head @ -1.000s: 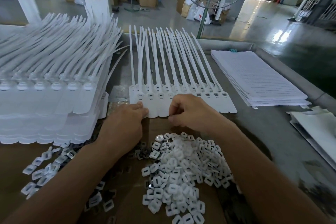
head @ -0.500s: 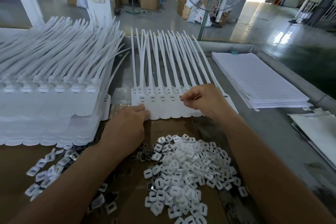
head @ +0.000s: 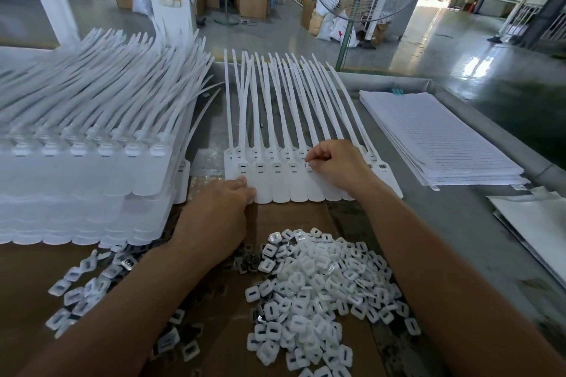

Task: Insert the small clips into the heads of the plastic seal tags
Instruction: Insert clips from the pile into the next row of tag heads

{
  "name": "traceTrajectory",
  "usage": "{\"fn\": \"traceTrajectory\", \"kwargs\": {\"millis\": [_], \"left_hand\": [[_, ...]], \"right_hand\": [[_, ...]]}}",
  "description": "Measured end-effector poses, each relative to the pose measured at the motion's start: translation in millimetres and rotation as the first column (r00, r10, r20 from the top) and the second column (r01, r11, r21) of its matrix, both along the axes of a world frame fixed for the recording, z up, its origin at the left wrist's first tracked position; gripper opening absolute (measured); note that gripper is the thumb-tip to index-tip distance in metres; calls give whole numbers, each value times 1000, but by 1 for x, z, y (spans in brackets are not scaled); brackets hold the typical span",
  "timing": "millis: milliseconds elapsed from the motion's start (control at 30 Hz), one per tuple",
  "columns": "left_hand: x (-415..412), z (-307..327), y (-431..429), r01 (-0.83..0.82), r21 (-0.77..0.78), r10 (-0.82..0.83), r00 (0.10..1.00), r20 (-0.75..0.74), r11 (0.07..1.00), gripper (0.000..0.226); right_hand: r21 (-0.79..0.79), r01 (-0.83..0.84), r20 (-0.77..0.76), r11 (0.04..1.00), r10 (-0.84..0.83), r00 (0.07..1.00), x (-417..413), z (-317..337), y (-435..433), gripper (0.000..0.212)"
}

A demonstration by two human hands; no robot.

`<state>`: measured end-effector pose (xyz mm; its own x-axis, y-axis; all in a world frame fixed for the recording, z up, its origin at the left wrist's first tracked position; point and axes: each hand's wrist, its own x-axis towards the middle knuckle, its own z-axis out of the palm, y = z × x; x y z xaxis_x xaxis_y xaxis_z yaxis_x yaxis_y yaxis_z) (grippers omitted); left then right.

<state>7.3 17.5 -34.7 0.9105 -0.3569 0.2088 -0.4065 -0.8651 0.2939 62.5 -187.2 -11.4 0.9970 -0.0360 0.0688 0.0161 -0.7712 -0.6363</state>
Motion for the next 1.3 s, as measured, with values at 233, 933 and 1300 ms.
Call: {"fn": "traceTrajectory", "kwargs": {"millis": [233,933,1300], "left_hand": [[-1,-1,0,7,-9,-7,1000,28,1000,44],[-2,2,-2,-6,-2,6,1000,15,1000,44],[1,-1,-2,-34,6,34,999,-6,999,48]], "right_hand": [[-79,8,25,997,-6,1000,6,-4,2,18],[-23,77,-5,997,-78,997,13,-4,-2,18],[-8,-170,-53,985,169,984,-26,-3,-18,23]]}}
